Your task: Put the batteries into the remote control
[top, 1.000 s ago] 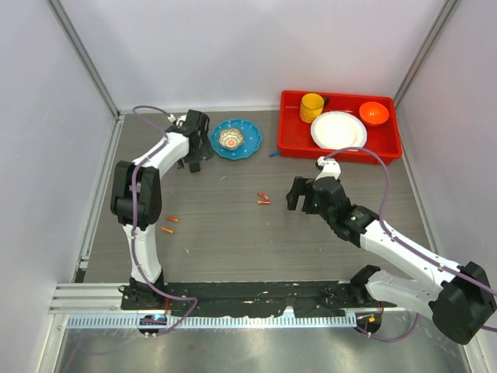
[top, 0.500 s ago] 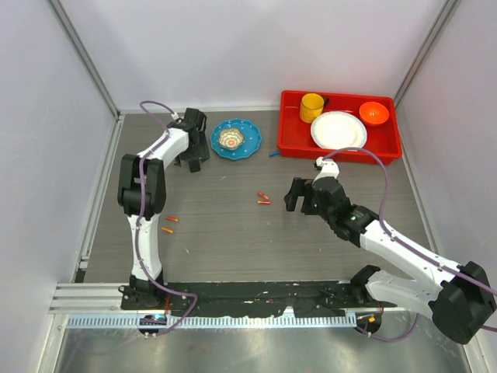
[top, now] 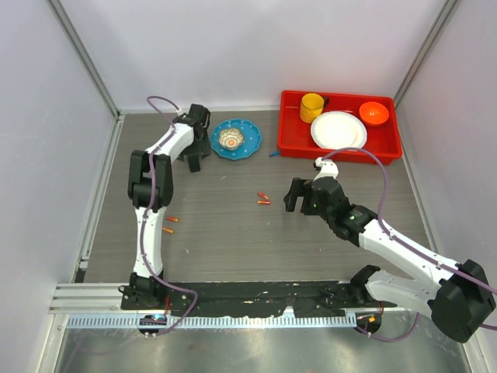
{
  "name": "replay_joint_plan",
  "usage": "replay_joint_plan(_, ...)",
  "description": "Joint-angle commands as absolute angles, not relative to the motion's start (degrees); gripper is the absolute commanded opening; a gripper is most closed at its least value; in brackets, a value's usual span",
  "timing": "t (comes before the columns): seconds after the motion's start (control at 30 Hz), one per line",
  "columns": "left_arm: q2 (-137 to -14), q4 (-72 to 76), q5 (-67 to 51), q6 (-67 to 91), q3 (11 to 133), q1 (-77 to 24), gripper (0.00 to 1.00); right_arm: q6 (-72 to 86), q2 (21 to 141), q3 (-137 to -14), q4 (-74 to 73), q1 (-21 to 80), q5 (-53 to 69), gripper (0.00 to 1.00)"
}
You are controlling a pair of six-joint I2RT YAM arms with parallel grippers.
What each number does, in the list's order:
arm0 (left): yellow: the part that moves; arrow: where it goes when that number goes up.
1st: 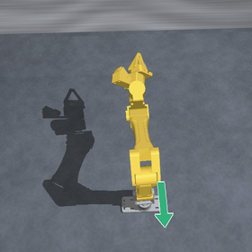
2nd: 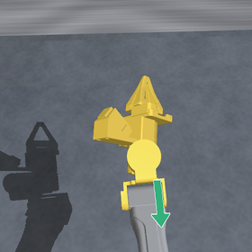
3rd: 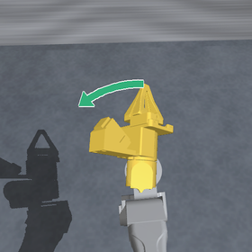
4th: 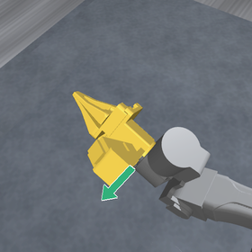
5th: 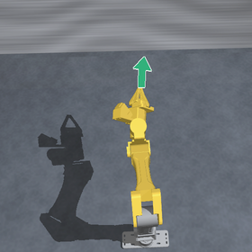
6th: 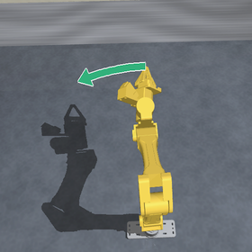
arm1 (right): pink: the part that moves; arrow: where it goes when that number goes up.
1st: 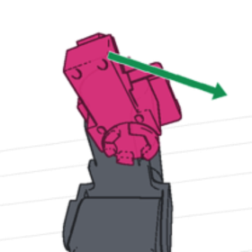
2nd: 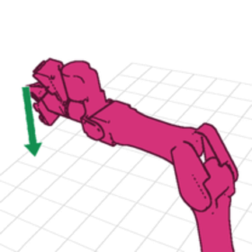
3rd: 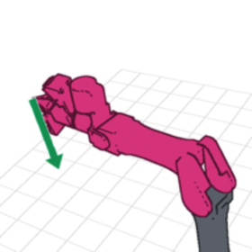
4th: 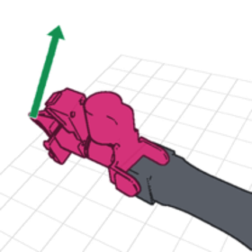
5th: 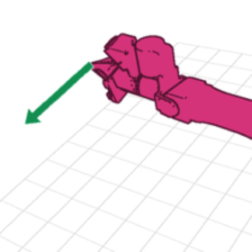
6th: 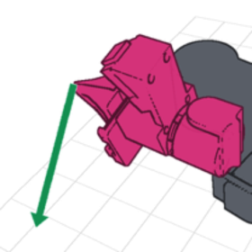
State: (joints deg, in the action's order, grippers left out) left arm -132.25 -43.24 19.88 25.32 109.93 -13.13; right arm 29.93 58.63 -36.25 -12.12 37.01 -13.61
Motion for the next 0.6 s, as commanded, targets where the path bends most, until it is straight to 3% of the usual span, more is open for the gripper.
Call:
replay_joint_plan(0.0,-133.6,-44.6,21.0,26.5,113.2,-12.4,0.75,30.2,57.0,-36.9,-11.6,37.1,-14.5,0.97)
replay_joint_plan(0.2,-135.5,-44.4,20.2,27.3,114.3,-11.4,0.73,30.1,56.7,-36.8,-12.1,37.1,-15.3,0.97)
replay_joint_plan(0.43,-135.9,-43.1,18.4,27.7,112.4,-11.4,0.6,30.1,57.7,-37.2,-12.0,37.1,-15.4,0.97)
replay_joint_plan(0.57,-134.9,-40.9,16.3,27.5,109.6,-11.0,0.6,30.2,57.5,-37.3,-12.2,37.0,-15.3,0.97)
